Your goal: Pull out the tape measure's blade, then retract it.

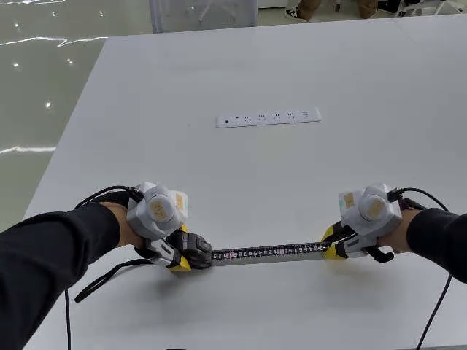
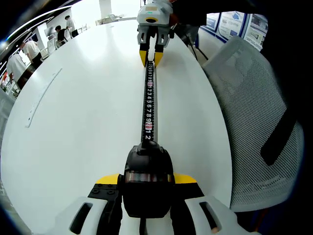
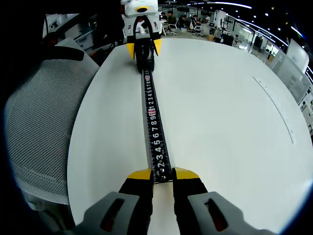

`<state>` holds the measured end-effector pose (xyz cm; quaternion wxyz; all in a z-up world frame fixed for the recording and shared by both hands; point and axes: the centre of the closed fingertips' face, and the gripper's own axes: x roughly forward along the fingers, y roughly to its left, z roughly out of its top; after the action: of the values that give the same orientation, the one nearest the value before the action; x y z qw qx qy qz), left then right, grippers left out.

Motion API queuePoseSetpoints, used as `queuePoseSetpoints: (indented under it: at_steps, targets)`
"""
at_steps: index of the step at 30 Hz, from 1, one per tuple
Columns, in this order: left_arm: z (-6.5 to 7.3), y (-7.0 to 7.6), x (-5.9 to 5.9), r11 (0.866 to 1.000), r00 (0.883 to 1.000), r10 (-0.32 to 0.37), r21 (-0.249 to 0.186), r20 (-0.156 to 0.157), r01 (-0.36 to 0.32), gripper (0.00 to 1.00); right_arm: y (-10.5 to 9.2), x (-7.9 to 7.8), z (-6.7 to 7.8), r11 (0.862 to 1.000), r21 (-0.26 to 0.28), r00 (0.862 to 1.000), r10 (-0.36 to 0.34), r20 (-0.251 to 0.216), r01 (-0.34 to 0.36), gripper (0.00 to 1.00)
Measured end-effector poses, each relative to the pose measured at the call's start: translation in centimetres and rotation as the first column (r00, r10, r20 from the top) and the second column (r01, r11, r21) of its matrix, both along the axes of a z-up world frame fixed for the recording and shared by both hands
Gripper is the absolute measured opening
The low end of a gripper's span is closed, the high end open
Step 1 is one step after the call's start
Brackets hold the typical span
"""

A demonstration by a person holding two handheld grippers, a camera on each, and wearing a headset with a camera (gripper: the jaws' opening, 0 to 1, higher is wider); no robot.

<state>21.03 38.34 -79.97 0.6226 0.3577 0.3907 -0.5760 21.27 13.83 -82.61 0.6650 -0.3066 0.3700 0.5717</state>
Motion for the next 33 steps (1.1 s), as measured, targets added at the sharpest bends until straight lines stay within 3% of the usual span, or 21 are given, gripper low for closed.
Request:
queuePoseSetpoints:
  at_steps: [8, 20, 23, 24, 26, 28, 30, 32, 33]
  targets:
    - [0.0, -0.2, 0.1, 1.0, 1.0, 0.021, -0.014, -0.002, -0.021, 0.34, 0.2, 0.0, 0.0, 0.999, -0.029, 0.999, 0.032, 0.005, -0.032, 0.13]
    - [0.1, -0.3, 0.1, 1.0, 1.0, 0.007, -0.025, 0.023, -0.006, 0.35, 0.3, 0.0, -0.1, 0.998, -0.063, 1.0, 0.005, -0.014, -0.006, 0.14]
    - [-0.1, 0.4, 0.3, 0.999, 0.998, 0.047, -0.007, 0.031, -0.047, 0.39, 0.3, -0.1, 0.1, 0.997, -0.08, 0.999, 0.026, 0.033, -0.023, 0.16]
    - [0.0, 0.5, 0.3, 0.997, 0.997, 0.07, -0.032, 0.025, -0.07, 0.42, 0.4, 0.2, 0.2, 0.997, -0.074, 0.999, 0.003, 0.049, 0.0, 0.18]
    - [0.7, 0.4, 0.5, 0.985, 0.99, 0.139, -0.106, 0.015, -0.136, 0.51, 0.4, 0.3, 0.5, 0.998, -0.062, 0.998, -0.012, 0.061, 0.015, 0.3]
    - [1.2, 1.1, 1.2, 0.968, 0.976, 0.217, -0.133, 0.029, -0.211, 0.61, 0.4, 0.7, 1.4, 0.998, -0.039, 0.995, -0.037, 0.097, 0.041, 0.34]
    - [1.6, 1.6, 1.5, 0.946, 0.958, 0.286, -0.163, 0.024, -0.279, 0.8, 0.3, 1.1, 2.0, 0.995, -0.002, 0.99, -0.103, 0.096, 0.104, 0.39]
    - [1.9, 2.1, 1.5, 0.908, 0.927, 0.375, -0.195, -0.019, -0.371, 0.94, -0.1, 2.0, 2.9, 0.983, 0.03, 0.975, -0.182, 0.123, 0.18, 0.52]
    - [2.2, 2.3, 1.6, 0.882, 0.908, 0.417, -0.228, -0.032, -0.413, 0.98, -0.4, 2.3, 3.3, 0.969, 0.047, 0.961, -0.248, 0.125, 0.244, 0.59]
